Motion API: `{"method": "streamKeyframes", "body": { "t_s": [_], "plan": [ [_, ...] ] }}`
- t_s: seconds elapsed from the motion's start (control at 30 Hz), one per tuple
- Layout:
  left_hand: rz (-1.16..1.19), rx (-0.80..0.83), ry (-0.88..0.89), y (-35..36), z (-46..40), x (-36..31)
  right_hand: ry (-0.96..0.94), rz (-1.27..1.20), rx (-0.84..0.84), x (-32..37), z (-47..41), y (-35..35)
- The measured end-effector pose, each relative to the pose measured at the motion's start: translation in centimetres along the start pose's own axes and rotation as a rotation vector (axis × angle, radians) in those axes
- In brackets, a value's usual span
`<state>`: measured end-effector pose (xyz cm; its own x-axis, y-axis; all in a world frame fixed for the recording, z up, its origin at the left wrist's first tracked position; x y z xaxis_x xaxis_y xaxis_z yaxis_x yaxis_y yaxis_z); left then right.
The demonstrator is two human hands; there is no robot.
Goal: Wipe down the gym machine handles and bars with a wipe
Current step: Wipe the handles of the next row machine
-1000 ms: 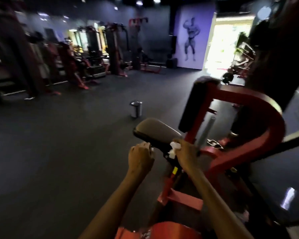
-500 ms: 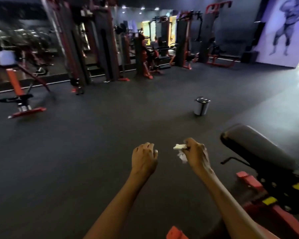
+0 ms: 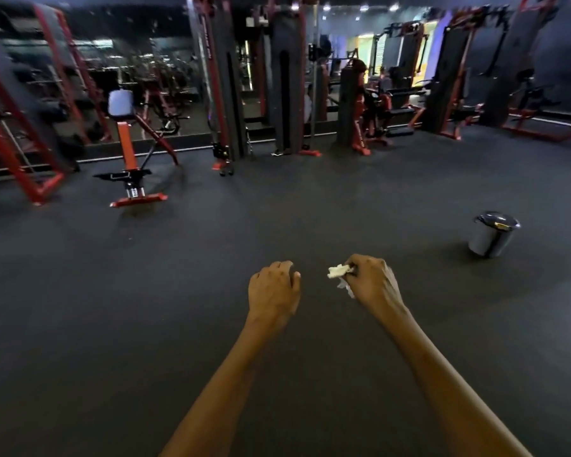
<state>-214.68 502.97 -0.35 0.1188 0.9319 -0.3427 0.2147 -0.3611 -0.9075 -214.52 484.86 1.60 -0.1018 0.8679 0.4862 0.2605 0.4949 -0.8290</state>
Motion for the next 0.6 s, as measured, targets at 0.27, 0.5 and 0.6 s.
{"method": "streamKeyframes", "body": {
  "t_s": [0.27, 0.5, 0.6],
  "plan": [
    [-0.074, -0.004, -0.064, -0.2, -20.7, 5.4, -0.042, -0.163, 0.033, 3.8, -21.3, 6.0],
    [-0.048, -0.017, -0.136, 2.7, -37.9, 10.2, -0.087, -0.127, 0.104, 5.9, -38.8, 12.7],
    [-0.059, -0.019, -0.112, 4.5, -45.7, 12.0, -0.115, -0.117, 0.092, 6.6, -46.9, 15.5]
  ]
}}
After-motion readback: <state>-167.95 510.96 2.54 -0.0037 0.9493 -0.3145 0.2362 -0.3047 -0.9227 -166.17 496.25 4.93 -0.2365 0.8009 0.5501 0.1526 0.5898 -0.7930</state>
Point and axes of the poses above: each hand's wrist, its own z-axis away from the middle knuckle, its own y-axis out of the palm, x = y × z, the point moved 4 cm from there along -z, towards the middle knuckle, and after that the axes turned 2 degrees about z, right-handed, at the moved point
